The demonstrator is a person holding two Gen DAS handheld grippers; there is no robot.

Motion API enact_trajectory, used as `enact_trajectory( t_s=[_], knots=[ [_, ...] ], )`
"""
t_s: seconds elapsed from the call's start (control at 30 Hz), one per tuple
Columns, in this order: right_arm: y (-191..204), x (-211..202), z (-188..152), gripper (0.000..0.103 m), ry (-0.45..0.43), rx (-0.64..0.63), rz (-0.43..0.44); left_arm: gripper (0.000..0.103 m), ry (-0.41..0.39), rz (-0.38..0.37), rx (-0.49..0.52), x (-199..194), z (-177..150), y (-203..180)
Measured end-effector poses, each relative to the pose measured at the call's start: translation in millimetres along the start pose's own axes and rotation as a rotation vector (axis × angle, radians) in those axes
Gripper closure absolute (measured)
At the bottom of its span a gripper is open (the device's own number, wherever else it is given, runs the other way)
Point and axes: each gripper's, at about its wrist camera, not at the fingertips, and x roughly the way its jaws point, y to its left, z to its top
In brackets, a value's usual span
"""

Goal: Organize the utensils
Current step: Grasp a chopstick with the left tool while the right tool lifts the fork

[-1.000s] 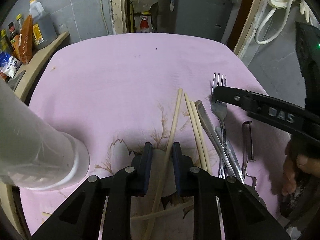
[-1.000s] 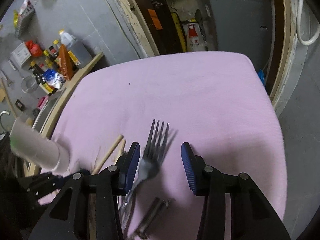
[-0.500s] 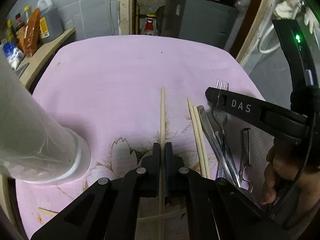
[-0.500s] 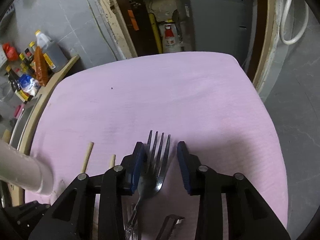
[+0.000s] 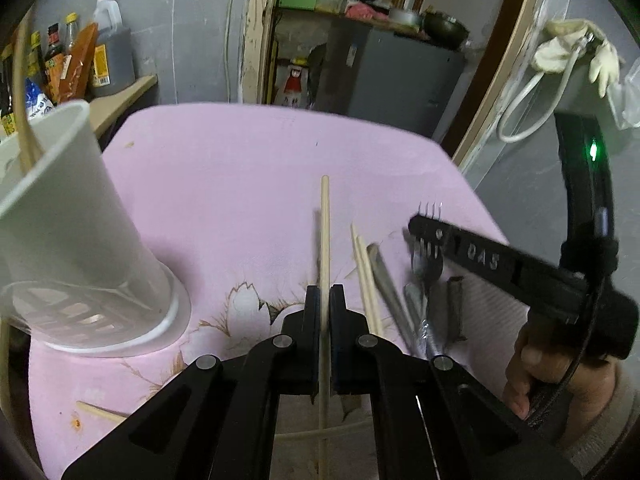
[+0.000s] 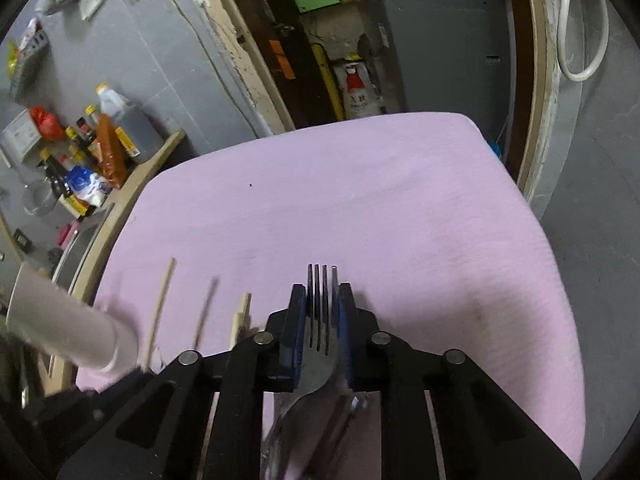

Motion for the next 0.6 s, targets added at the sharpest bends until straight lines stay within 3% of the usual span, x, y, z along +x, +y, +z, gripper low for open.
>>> enact_trajectory(
  t_s=[0.27,0.6],
  knots=[
    [-11.1,0.1,-4.6,0.101,0.065,0.025,0.079,0.101,-0.014,-0.028,0.011,-9.1,-1.7,-4.6],
    [-14.4,15.1,-1.1,0.098,0.175,0.021,0.115,0.101,0.110,-0.009,-0.057,17.8,-8.1,7.3]
  ],
)
